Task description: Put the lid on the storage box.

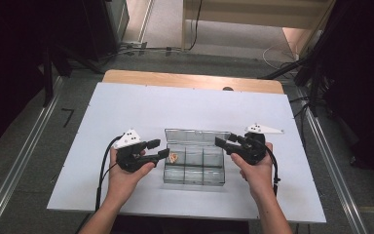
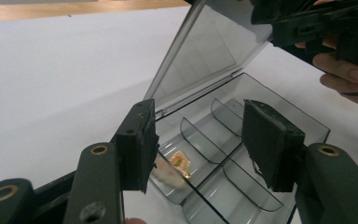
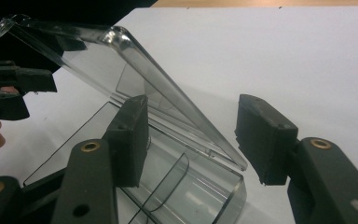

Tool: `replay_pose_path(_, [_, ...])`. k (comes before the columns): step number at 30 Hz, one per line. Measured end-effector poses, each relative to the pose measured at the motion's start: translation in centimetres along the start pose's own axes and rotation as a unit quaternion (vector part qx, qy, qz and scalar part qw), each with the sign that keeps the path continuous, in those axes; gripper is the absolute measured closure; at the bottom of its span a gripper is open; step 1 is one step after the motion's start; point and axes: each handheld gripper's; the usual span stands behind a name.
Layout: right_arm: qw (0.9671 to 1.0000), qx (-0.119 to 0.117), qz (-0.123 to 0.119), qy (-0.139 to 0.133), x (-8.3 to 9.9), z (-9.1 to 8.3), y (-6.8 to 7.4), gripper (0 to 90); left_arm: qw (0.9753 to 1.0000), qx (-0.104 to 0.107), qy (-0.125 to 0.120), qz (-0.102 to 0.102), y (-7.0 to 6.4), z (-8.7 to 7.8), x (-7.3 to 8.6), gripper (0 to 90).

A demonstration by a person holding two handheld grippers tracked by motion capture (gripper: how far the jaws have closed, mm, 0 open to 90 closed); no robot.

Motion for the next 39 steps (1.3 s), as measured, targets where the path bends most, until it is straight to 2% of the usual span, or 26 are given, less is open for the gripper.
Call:
replay_pose_path(4, [1.0000,0.001,0.001,-0.008,0.0,-0.2,0.1,41.9,0.9999,0.014,0.000,0.001,0.1,0.3,0.1,52.4])
replay_pose_path(10, [1.0000,-0.003,-0.008,-0.002,0.2,0.0,0.7,40.5,0.9995,0.031,-0.001,0.002,0.3,0.3,0.2,68.2])
replay_pose_path(17, [0.9999,0.001,-0.015,0.006,0.6,-0.1,1.1,38.1,0.9984,0.056,0.001,0.014,0.5,0.3,0.2,87.7])
replay_pose_path(21, [0.9998,0.003,-0.017,0.008,0.8,-0.4,1.3,35.6,0.9977,0.067,0.001,0.012,0.6,0.3,0.1,89.0])
replay_pose_path(27, [0.9992,0.012,-0.035,0.017,1.1,-1.0,1.8,30.0,0.9969,0.078,0.000,0.013,0.7,0.4,-0.1,89.2])
replay_pose_path(31, [0.9996,0.006,-0.024,0.014,1.5,-1.5,1.6,30.1,0.9967,0.080,0.001,0.015,0.7,0.6,-0.1,89.2])
replay_pose_path(39, [0.9997,0.009,-0.018,0.014,2.3,-2.2,1.2,29.7,0.9967,0.080,-0.001,0.014,0.6,0.8,0.1,89.1])
Point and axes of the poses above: each handheld gripper's, and its own axes: z roughly forward along the jaws, x roughly out of its underside, y roughly to its left, and after that the axes turned 13 degrees about x, right-handed
